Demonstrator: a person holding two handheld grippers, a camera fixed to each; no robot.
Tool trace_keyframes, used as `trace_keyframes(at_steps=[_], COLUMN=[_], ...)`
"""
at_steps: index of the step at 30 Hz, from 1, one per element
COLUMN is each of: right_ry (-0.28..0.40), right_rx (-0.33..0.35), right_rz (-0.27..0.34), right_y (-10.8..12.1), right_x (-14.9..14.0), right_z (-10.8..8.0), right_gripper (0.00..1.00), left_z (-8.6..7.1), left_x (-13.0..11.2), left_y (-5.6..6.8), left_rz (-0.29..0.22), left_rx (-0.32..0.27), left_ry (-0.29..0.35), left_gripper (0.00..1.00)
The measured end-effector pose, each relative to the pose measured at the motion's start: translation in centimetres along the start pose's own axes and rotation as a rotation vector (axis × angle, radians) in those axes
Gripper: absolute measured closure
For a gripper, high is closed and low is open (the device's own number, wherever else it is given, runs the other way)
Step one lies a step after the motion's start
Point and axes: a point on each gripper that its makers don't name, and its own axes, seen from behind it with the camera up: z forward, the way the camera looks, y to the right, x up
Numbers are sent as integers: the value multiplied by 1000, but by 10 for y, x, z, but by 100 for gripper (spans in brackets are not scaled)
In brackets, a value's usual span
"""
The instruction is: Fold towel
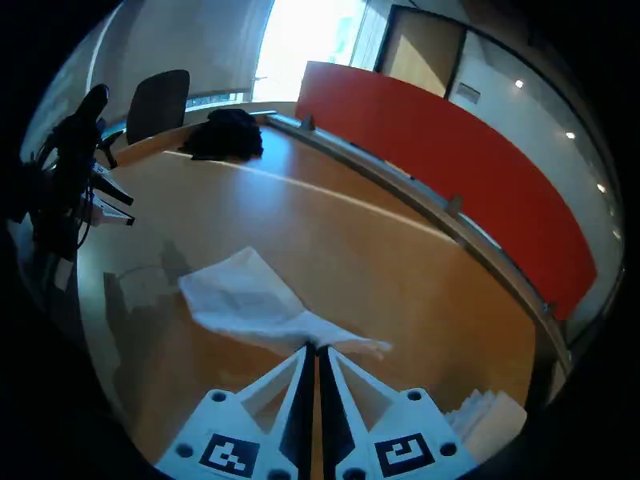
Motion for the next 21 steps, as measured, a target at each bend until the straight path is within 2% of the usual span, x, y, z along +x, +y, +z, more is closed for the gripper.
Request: trace_keyframes(at_steps=[11,21], right_ry=[29,50], right_rx=[41,124], right_rz=[-45,-88], right_y=[-17,-57], right_x=[26,51], right_z=[17,43], right_gripper=[94,94], left_z=[-4,-11], left_x=[4,6], left_y=[-3,-11], left_rz=[-11,-26], left_rx=[5,18], left_ry=[11,23], left_gripper=[15,15])
